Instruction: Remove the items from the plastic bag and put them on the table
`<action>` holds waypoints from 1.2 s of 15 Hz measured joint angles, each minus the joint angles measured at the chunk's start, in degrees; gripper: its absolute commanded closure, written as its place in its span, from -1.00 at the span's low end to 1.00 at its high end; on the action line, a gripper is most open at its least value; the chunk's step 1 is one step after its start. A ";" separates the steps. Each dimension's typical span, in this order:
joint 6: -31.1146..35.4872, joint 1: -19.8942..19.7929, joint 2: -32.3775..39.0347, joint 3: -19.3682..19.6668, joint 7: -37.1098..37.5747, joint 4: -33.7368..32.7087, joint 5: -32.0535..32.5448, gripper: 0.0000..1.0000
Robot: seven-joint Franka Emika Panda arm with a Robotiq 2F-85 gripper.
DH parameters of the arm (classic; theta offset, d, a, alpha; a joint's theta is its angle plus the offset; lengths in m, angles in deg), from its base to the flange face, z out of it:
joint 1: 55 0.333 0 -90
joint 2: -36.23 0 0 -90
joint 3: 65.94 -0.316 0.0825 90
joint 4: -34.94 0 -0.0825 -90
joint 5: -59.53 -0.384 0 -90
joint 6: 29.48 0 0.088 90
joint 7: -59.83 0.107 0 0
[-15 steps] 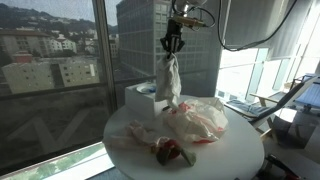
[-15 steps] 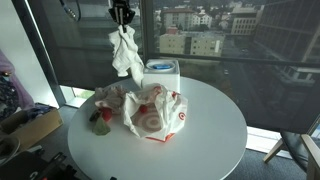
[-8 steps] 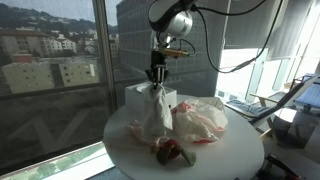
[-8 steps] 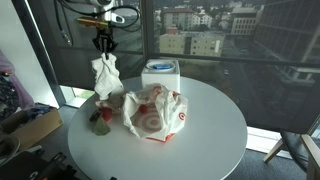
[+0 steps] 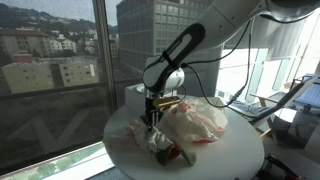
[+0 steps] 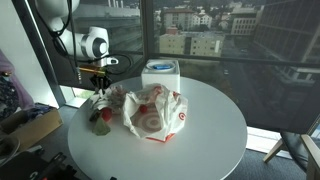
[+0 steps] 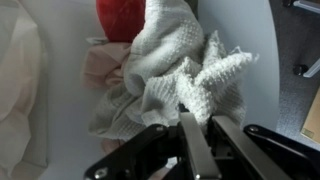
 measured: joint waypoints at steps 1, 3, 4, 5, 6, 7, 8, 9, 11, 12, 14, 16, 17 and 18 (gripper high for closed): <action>1.80 0.41 1.79 0.47 0.17 -0.03 0.78 0.19; 3.97 1.05 3.79 1.74 0.40 -0.24 2.58 -0.08; 4.07 1.45 3.90 2.65 0.63 -0.34 3.84 -0.22; 3.76 1.76 3.64 3.51 0.96 -0.47 4.94 -0.40; 2.95 1.94 3.18 4.26 1.22 -0.69 5.64 -0.53; 1.27 1.94 2.38 4.85 1.38 -1.06 5.94 -0.71; -1.08 1.90 1.21 5.40 1.56 -1.51 6.06 -0.84; -4.34 1.83 -0.45 6.00 2.00 -2.07 6.25 -0.97; -12.97 1.36 -4.59 6.89 2.94 -3.40 6.38 -1.00; -17.35 0.86 -6.86 7.14 3.46 -4.13 6.39 -1.00; -24.20 -0.52 -11.32 7.70 4.61 -5.24 6.47 -1.00; -28.04 -2.41 -15.35 8.43 5.93 -5.59 6.55 -1.00; -29.14 -3.51 -16.93 8.79 6.42 -5.56 6.56 -0.98; -29.92 -4.66 -18.14 9.15 6.92 -5.42 6.56 -1.00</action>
